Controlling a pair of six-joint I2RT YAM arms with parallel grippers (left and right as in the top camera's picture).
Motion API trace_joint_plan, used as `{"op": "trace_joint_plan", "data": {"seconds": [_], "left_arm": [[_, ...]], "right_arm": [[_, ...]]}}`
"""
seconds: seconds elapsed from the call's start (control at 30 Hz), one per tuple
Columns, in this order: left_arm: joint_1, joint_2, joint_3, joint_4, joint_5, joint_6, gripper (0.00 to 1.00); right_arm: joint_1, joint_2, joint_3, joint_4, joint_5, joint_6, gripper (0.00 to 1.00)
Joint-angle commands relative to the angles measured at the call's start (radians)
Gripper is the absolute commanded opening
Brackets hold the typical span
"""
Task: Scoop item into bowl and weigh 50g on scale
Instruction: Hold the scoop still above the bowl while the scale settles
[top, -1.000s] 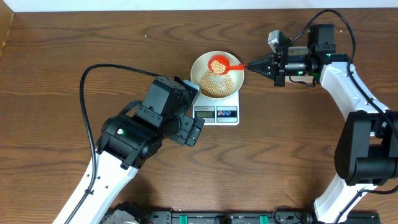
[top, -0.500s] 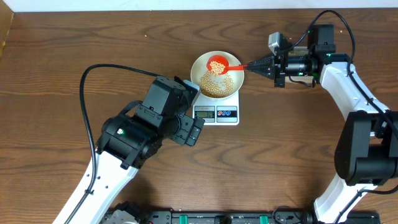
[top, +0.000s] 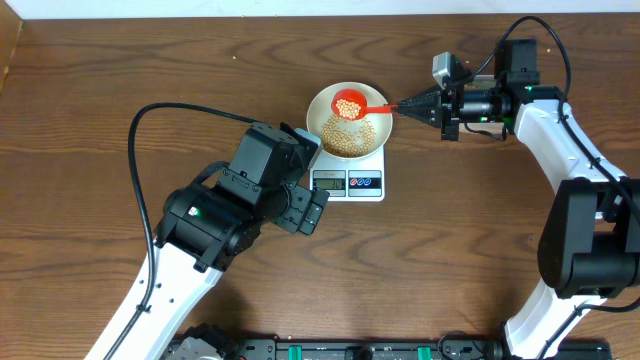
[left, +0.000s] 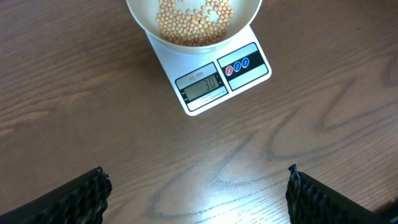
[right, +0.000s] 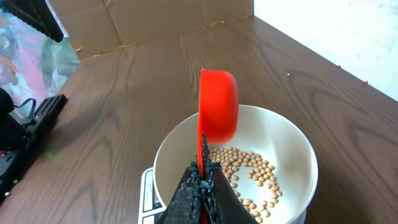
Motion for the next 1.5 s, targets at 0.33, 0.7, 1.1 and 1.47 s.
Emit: {"op": "trace_joint_plan", "data": {"seconds": [0.33, 0.7, 1.1, 1.47], "left_arm": [[0.006, 0.006, 0.025, -0.002, 0.002, 0.007, 0.92], [0.006, 0.006, 0.025, -0.002, 0.002, 0.007, 0.92], [0.006, 0.005, 0.025, -0.003, 0.002, 0.007, 0.92], [0.006, 0.006, 0.025, -0.002, 0.001, 0.007, 0.92]], "right_arm": [[-0.016, -0.002, 0.002, -0.004, -0.022, 0.010, 0.01], [-0.017, -0.002, 0.002, -0.004, -0.022, 0.010, 0.01], [-0.017, -0.002, 0.002, -0.004, -0.022, 0.013, 0.01], [-0.018, -0.002, 0.002, -0.025, -0.059, -0.045, 0.01]]}}
